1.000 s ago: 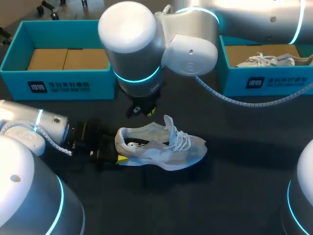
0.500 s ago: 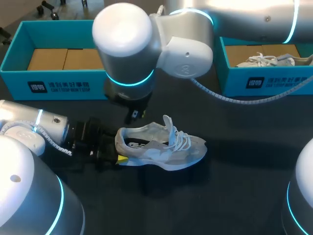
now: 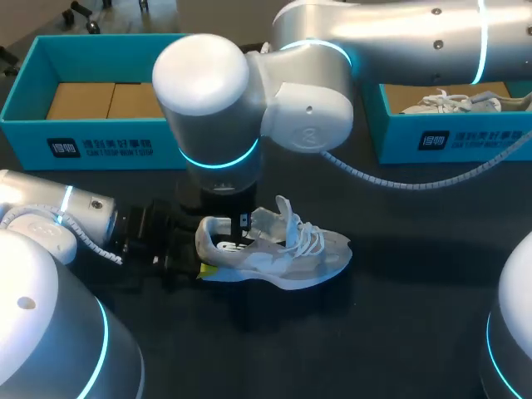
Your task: Take the shoe out of the shoebox, open the shoe tongue, remove and reinsert the insole, then place the shoe into the shoebox
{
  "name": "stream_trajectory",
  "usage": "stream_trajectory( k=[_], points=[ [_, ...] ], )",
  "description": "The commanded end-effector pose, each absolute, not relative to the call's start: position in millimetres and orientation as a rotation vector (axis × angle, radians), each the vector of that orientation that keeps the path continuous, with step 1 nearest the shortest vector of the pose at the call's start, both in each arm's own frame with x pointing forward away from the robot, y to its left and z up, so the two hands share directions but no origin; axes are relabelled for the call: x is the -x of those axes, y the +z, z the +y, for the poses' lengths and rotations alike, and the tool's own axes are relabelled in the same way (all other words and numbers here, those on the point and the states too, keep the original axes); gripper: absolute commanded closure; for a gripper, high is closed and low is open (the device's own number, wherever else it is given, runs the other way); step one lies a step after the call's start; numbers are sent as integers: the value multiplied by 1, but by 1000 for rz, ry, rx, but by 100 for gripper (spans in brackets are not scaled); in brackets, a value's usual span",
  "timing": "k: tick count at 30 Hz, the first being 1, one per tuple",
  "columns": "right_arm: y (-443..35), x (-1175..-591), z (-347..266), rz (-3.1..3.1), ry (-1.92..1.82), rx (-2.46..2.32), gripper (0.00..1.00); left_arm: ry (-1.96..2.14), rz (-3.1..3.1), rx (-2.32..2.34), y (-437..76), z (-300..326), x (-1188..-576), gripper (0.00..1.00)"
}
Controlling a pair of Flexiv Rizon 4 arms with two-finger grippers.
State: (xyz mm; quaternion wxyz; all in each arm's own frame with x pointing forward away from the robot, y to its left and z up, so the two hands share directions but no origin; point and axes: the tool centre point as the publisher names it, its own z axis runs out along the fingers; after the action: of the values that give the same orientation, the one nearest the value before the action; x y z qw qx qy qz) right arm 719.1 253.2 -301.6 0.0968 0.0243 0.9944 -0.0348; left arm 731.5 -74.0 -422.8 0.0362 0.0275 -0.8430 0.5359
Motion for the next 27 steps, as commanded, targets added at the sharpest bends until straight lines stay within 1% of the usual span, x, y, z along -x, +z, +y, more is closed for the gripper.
stream_trajectory(
  k=[1,7,23,27],
  points=[
    [-312,-724,249,2958,-102,-89,100,1640,-2590,-85,-424,-73,-733,100],
    [-318,-732,244,2957,-101,-106,100,1640,-2590,-85,-424,-73,-733,100],
    [-351,-749,236,3039,-77,-84,100,1640,-2590,-85,-424,-73,-733,100],
    [-357,-747,237,3055,-64,-85,100,1640,-2590,-85,-424,-73,-733,100]
  ],
)
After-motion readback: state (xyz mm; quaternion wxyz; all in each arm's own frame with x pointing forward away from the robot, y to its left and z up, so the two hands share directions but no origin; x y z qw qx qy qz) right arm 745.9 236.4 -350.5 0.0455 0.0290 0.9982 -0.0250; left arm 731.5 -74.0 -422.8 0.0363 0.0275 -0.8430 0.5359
